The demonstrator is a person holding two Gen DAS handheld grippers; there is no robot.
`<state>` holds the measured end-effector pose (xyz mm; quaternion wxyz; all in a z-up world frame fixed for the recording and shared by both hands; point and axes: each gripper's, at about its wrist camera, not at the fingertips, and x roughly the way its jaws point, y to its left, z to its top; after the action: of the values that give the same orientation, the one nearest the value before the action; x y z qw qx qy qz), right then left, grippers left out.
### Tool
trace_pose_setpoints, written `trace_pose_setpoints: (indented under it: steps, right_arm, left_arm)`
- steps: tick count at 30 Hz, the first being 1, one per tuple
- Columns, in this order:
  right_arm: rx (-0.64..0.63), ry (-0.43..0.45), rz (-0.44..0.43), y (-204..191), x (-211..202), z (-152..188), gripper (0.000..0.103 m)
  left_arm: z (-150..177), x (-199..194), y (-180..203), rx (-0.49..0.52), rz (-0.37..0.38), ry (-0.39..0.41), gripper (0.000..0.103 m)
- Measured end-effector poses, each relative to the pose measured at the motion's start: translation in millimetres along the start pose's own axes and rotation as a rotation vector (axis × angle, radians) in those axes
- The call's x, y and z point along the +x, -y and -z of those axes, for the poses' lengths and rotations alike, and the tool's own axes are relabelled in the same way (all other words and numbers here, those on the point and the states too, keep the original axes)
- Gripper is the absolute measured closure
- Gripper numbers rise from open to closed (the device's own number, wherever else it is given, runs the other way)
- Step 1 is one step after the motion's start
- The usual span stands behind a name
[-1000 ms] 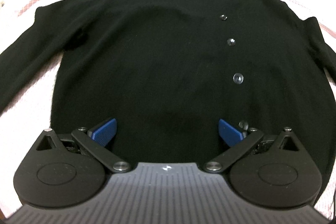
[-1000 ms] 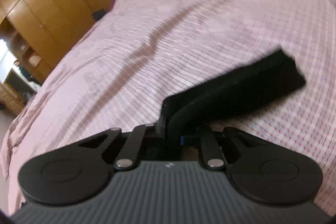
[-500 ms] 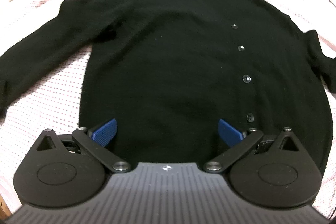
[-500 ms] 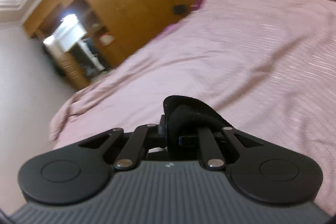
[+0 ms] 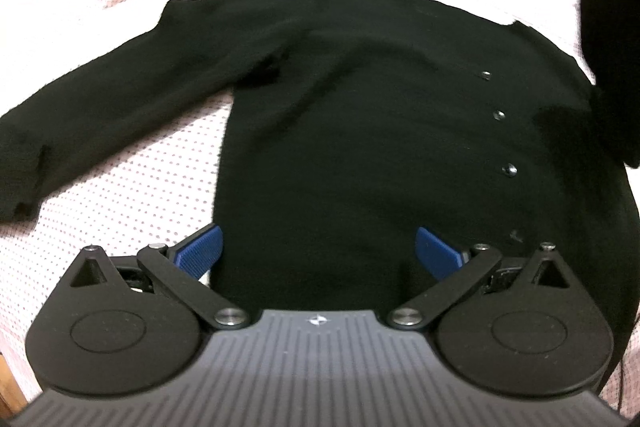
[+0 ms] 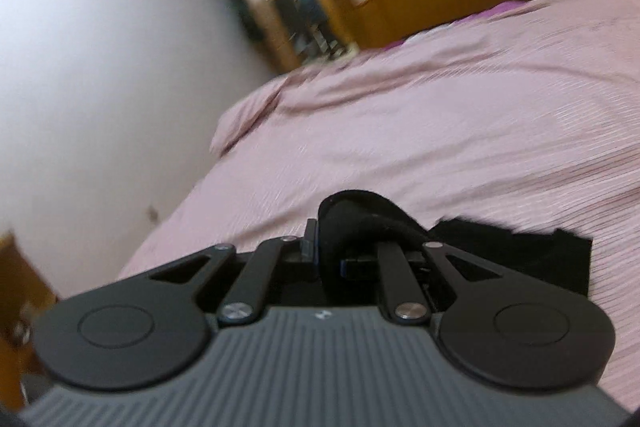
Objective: Fold small clothes
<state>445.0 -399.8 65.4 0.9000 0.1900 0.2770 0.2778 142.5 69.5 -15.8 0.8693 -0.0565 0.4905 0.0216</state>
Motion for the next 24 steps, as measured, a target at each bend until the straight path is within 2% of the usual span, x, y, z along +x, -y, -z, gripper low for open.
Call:
trace_pose_setpoints:
  steps: [7,10,13,15,16,17,19,24]
  right_arm:
    - [-0.039,-0.240,-0.051,-27,71,61,0.091]
    - [-0.034,-0.327,-0.075,-32,90,86,0.089]
    - [-0.011,-0.418,-0.089,-37,91,109,0.089]
    - [-0.013,-0.436,-0.078,-39,90,119,0.080]
    - [-0.024,-0.424,-0.088,-42,84,120,0.069]
    - [-0.037,-0.423,-0.099,-46,78,121,0.053]
    - [-0.049,-0.421,-0.126,-49,67,118,0.033]
    - [-0.089,-0.439,-0.146,-50,31,111,0.033]
  left_arm:
    - [1,4,-18,-0.033,-0.012,-0.003,0.000]
    - [1,6,-23,-0.046,-0.018,-0.008,0.000]
    - [0,7,-25,-0.047,-0.023,-0.008,0.000]
    - [0,8,-25,-0.043,-0.026,-0.009,0.000]
    - [0,9,-25,-0.039,-0.028,-0.010,0.000]
    - [0,10,-25,-0.036,-0.029,-0.010,0.000]
    - [-1,12,-23,-0.031,-0.033,-0.012,0.000]
    - [-6,11,-18,-0.023,-0.034,-0.001,0.000]
